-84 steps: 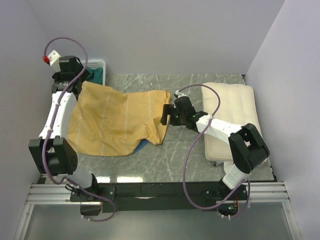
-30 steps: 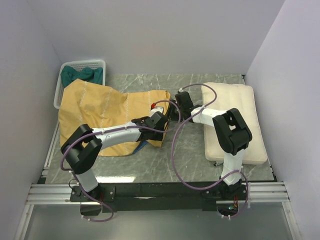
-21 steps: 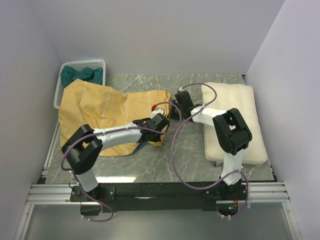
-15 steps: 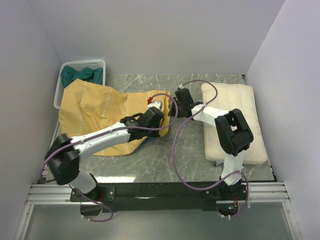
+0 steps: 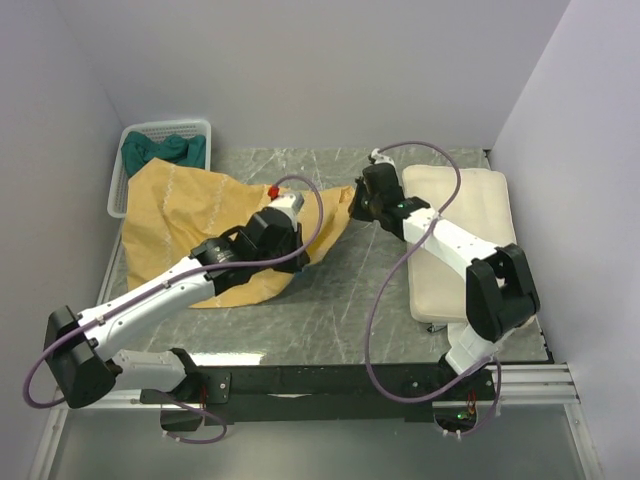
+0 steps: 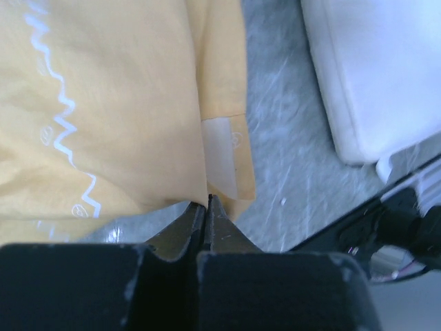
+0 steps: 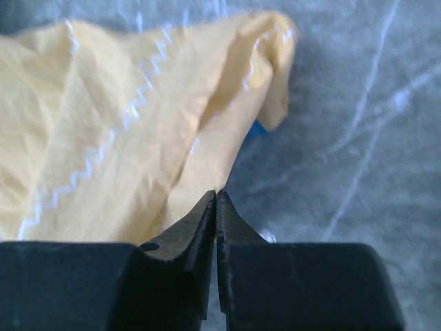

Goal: Put the pillow into the pillowcase

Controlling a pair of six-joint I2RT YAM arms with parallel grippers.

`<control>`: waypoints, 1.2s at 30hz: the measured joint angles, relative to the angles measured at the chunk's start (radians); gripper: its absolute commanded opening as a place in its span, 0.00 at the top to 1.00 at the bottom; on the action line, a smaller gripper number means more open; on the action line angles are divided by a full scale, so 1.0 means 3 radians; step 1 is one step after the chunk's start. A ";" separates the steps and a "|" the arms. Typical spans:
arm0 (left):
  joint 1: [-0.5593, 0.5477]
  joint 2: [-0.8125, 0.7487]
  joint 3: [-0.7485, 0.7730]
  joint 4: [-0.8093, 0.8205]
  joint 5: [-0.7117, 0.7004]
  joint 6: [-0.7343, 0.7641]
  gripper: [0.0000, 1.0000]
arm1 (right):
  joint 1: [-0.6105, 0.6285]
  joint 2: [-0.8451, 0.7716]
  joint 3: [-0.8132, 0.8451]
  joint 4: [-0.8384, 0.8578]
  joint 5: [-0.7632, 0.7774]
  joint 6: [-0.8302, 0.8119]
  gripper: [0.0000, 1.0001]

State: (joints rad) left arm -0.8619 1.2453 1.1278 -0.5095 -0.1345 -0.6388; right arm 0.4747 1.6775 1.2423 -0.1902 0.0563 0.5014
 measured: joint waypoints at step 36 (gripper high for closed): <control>-0.0046 -0.0894 -0.1307 0.0122 -0.0004 -0.0559 0.15 | -0.1072 0.1359 0.1532 -0.0956 0.1264 -0.0516 0.00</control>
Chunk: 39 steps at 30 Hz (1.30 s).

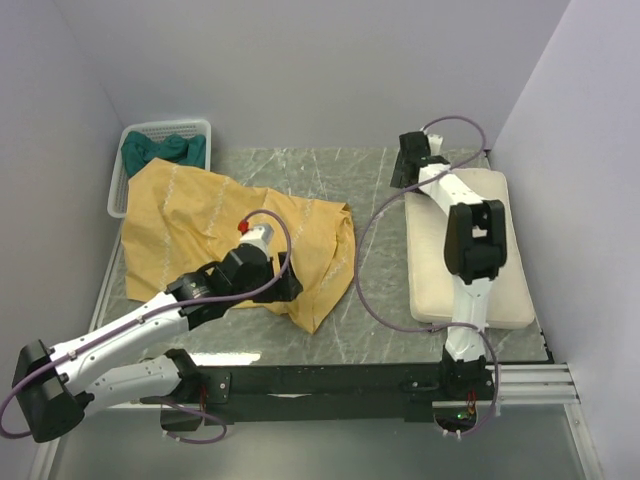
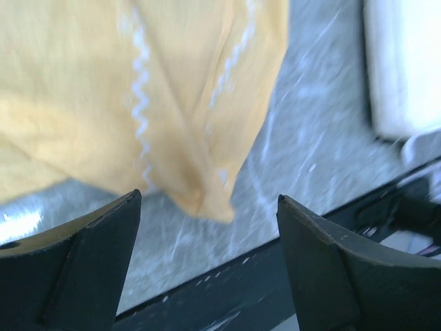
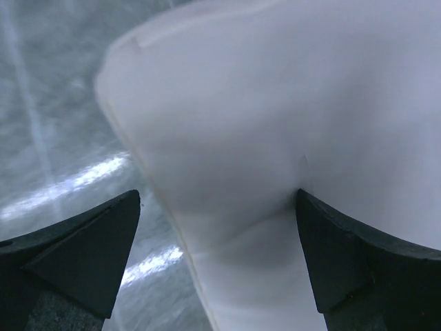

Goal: Put the pillow into the pillowcase

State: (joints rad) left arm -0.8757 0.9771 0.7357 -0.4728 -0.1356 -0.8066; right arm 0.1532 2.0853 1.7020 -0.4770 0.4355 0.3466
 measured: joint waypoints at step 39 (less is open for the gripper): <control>0.0437 0.1642 0.0774 0.1216 0.0295 -0.0420 0.31 | 0.1102 -0.3469 -0.2780 0.0703 -0.1124 -0.0415 1.00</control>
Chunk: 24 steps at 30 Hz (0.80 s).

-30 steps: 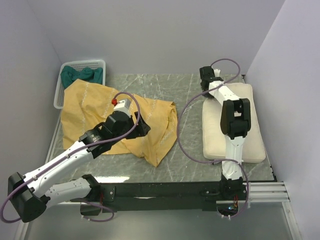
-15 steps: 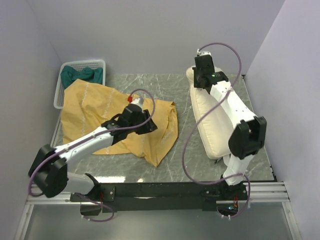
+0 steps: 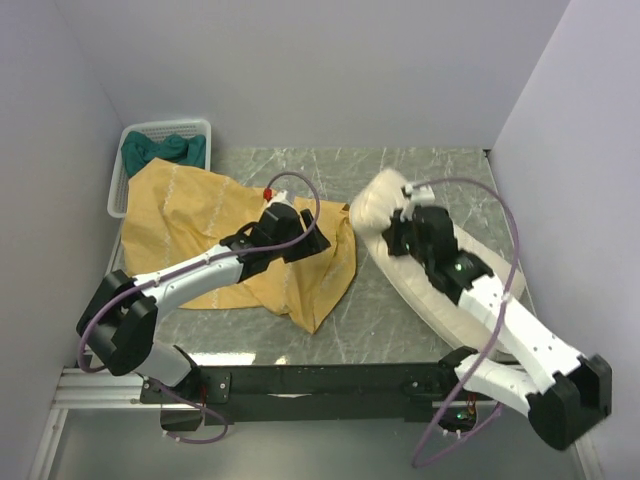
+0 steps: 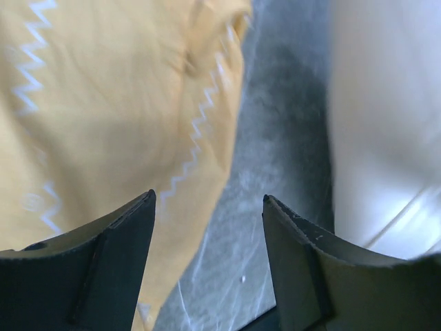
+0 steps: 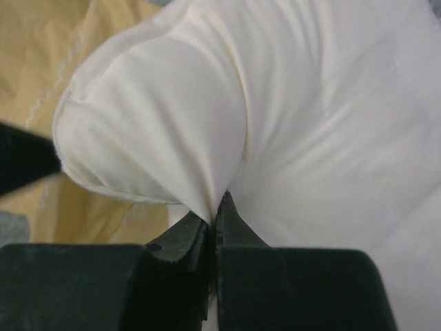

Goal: Put the pillow into the pillowcase

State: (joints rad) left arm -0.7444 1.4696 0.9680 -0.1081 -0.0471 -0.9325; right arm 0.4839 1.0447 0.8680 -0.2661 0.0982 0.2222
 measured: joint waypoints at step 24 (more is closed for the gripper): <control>0.0080 0.0306 0.0251 -0.0032 -0.0013 0.0187 0.31 | 0.0060 -0.0815 -0.0647 0.0120 -0.0031 0.1120 0.17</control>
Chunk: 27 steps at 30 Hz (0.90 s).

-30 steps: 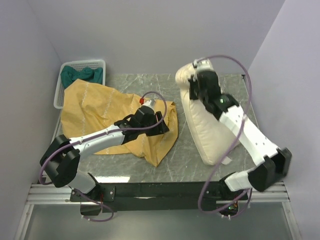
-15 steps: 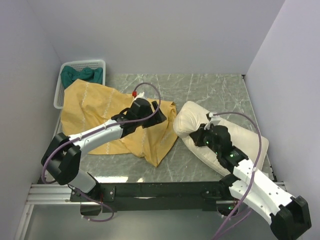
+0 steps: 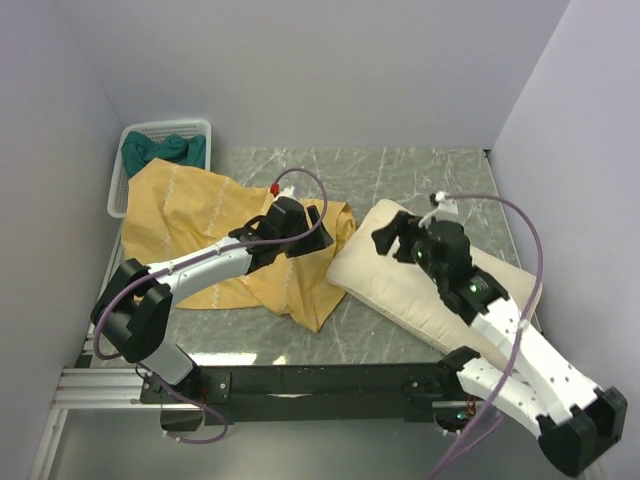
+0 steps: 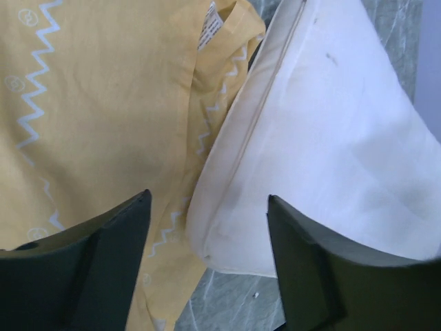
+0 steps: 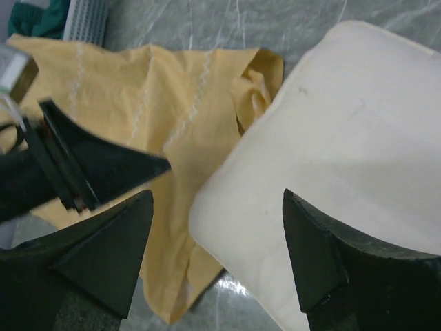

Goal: Put the pillow into the pillowcase

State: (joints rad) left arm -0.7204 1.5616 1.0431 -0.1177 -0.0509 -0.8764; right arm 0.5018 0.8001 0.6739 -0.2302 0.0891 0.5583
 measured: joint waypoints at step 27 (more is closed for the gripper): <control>0.0000 -0.0118 -0.0154 -0.0318 -0.0359 0.0095 0.30 | -0.0084 0.2942 0.1311 -0.0220 0.0820 0.0375 1.00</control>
State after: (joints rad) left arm -0.7204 1.5261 0.9970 -0.2131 -0.1585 -0.8478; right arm 0.4767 1.6829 1.0672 -0.2962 0.3351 0.6708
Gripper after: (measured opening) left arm 0.692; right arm 0.031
